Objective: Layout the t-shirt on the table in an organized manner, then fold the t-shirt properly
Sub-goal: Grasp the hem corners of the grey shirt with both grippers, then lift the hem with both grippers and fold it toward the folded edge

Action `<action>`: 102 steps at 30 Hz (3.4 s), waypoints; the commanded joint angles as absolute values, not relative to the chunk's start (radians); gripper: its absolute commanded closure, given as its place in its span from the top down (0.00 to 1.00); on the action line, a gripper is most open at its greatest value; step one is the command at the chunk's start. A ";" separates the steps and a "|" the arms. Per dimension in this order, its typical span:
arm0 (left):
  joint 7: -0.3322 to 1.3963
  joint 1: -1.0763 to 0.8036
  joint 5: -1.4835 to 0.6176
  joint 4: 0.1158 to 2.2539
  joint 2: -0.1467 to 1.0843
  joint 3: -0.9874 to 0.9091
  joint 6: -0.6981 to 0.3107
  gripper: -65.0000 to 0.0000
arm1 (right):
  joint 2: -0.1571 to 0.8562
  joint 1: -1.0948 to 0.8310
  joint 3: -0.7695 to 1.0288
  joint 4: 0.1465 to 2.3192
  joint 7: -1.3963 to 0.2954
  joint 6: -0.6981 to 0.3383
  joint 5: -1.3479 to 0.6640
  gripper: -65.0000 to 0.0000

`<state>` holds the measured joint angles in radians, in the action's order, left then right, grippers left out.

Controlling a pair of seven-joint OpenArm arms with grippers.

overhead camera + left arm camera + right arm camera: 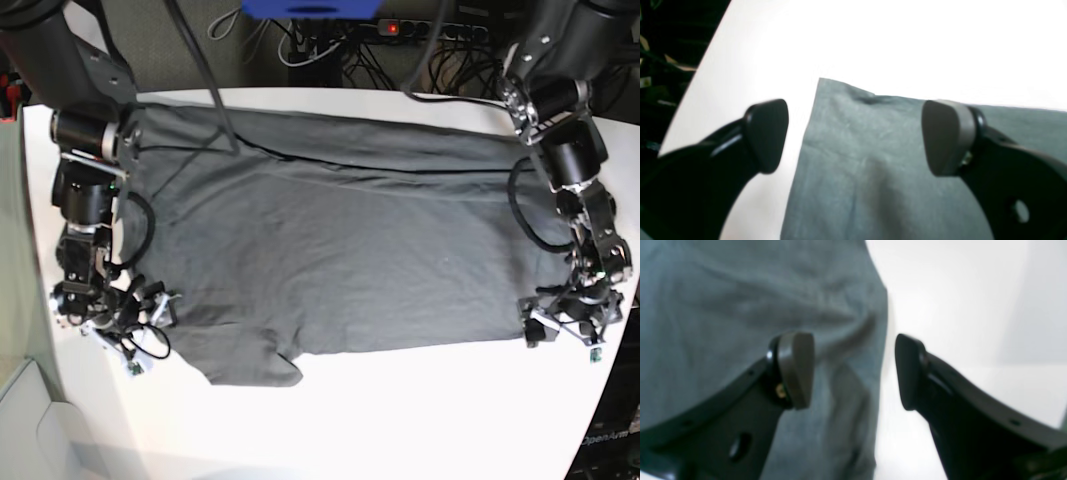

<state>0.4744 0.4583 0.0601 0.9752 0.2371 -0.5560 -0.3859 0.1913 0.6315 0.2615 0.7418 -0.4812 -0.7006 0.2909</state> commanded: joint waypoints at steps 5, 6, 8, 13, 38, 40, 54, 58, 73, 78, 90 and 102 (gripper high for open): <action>0.407 0.483 0.059 0.952 0.255 -0.559 -0.381 0.94 | 0.206 0.684 0.262 0.638 -0.358 -0.698 0.285 0.60; 0.407 0.478 0.059 0.946 0.255 -0.559 -0.381 0.94 | 0.206 0.690 0.262 0.615 -0.343 -0.698 0.285 0.60; 0.407 0.463 0.053 0.947 0.255 -0.562 -0.381 0.94 | 0.216 0.688 0.268 0.602 -0.335 -0.698 0.285 0.60; 0.407 0.453 0.051 0.943 0.255 -0.564 -0.381 0.94 | 0.220 0.691 0.340 0.602 -0.320 -0.698 0.285 0.60; 0.283 0.483 0.061 0.857 0.257 -0.558 -0.374 0.94 | 0.219 0.593 0.380 0.599 -0.242 -0.698 0.285 0.33; 0.242 0.512 0.061 0.769 0.277 -0.558 -0.374 0.94 | 0.219 0.591 0.380 0.599 -0.242 -0.698 0.285 0.18; 0.016 0.682 0.062 0.300 0.381 -0.547 -0.372 0.94 | 0.225 0.579 0.378 0.599 -0.246 -0.698 0.285 0.00; 0.015 0.674 0.061 0.297 0.377 -0.458 -0.372 0.94 | 0.223 0.578 0.378 0.599 -0.248 -0.698 0.285 0.00; 0.012 0.604 0.050 0.223 0.375 -0.447 -0.372 0.33 | 0.226 0.578 0.378 0.599 -0.249 -0.698 0.286 0.00; 0.015 0.604 0.050 0.223 0.375 -0.447 -0.372 0.01 | 0.226 0.578 0.381 0.604 -0.245 -0.698 0.286 0.00; 0.139 0.576 0.048 0.440 0.334 -0.447 -0.374 0.00 | 0.222 0.524 0.384 0.846 -0.295 -0.698 0.196 0.00; 0.288 0.446 0.031 0.788 0.283 -0.449 -0.374 0.00 | 0.219 0.394 0.384 1.043 -0.298 -0.698 0.150 0.00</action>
<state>0.3134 0.4141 0.0425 0.7647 0.2680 -0.4477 -0.3710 0.2047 0.3695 0.3820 1.0218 -0.3237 -0.6991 0.1677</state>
